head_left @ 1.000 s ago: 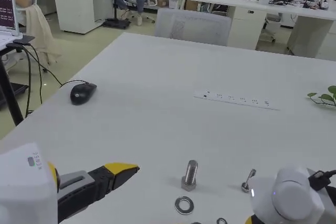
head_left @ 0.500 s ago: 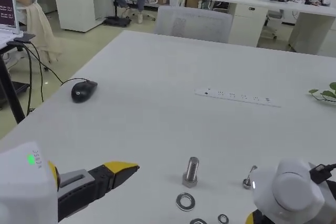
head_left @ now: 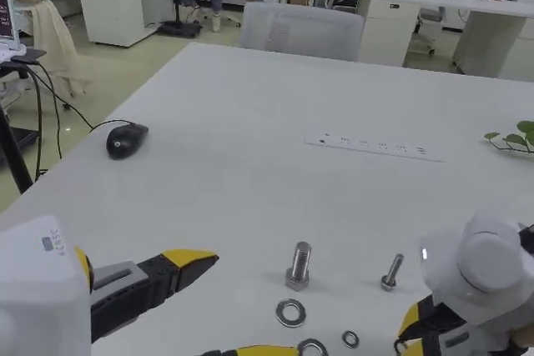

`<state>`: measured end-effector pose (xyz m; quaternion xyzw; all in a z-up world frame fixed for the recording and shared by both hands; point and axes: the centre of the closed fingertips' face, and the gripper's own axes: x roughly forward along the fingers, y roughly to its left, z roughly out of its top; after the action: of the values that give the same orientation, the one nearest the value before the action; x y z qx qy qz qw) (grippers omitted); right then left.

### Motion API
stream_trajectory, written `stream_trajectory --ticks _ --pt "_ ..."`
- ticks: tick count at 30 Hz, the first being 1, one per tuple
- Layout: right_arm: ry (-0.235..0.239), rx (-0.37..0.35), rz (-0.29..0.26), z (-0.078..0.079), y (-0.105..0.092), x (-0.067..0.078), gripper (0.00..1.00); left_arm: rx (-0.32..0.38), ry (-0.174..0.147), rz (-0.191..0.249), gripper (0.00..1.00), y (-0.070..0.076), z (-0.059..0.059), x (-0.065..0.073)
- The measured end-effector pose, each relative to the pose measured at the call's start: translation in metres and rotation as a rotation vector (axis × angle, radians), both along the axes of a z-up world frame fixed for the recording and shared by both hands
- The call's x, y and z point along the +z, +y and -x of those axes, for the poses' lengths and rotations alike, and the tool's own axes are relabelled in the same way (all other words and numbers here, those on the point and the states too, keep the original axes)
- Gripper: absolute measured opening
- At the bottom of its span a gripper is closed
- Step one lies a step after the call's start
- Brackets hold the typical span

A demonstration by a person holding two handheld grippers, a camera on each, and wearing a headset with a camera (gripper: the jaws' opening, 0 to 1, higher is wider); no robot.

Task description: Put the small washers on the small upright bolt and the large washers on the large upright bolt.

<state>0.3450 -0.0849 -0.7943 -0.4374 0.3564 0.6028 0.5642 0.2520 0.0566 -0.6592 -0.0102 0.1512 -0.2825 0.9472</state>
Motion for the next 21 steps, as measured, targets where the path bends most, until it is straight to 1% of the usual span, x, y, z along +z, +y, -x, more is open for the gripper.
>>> stream_trajectory --ticks 2,9,14,21 --pt "-0.004 -0.005 0.0 -0.003 -0.003 0.003 0.12 0.002 0.0 0.0 0.61 0.0 -0.001 0.0" --pt "-0.042 -0.027 0.003 -0.023 -0.011 0.019 0.12 0.001 0.006 -0.002 0.6 0.002 -0.003 -0.002" --pt "-0.065 -0.038 0.009 -0.037 -0.014 0.027 0.12 0.003 0.008 -0.002 0.6 0.002 -0.005 -0.002" --pt "-0.084 -0.034 0.014 -0.049 -0.01 0.034 0.12 0.013 0.01 0.004 0.61 0.004 -0.006 -0.003"
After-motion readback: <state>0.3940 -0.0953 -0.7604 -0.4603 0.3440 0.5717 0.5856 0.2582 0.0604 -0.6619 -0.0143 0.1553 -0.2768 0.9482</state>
